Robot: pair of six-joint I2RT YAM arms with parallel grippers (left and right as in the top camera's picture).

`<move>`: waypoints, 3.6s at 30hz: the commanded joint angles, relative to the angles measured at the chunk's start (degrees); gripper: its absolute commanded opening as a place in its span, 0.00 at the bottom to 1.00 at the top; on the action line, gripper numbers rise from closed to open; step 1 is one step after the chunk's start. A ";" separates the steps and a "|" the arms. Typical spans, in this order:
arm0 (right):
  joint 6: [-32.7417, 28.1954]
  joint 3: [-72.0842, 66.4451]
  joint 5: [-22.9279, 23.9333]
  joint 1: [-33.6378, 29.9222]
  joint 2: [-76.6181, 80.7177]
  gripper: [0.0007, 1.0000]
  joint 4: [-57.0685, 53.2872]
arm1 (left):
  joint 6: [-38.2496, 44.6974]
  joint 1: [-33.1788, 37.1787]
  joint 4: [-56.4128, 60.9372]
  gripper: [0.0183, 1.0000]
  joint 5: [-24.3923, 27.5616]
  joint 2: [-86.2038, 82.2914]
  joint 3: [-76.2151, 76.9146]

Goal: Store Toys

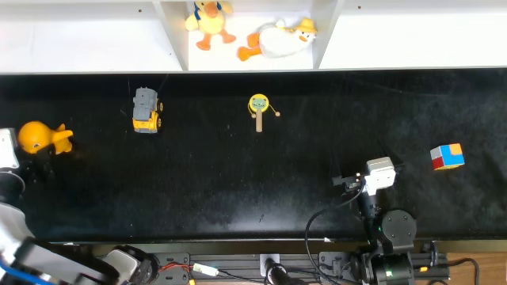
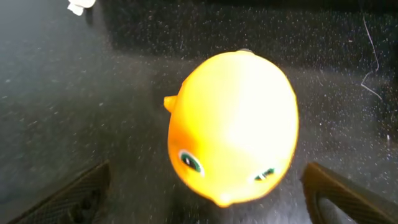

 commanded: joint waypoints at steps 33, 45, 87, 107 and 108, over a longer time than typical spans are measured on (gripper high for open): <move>0.22 -0.76 -0.37 0.33 -0.50 0.99 0.15 | -21.75 -2.54 5.99 0.13 6.03 -6.05 1.99; 0.22 -0.76 -0.37 0.33 -0.50 0.99 0.17 | -27.98 -20.90 8.61 0.11 -9.49 -7.78 11.19; 0.22 -0.76 -0.37 0.33 -0.50 0.99 0.17 | -29.00 -34.18 11.80 0.03 -19.93 16.65 30.84; 0.22 -0.76 -0.37 0.33 -0.50 1.00 0.17 | -29.05 -34.75 9.70 0.03 -28.00 18.73 32.68; 0.22 -0.76 -0.37 0.33 -0.50 0.99 0.17 | -29.00 -34.91 8.92 0.03 -28.85 18.73 33.40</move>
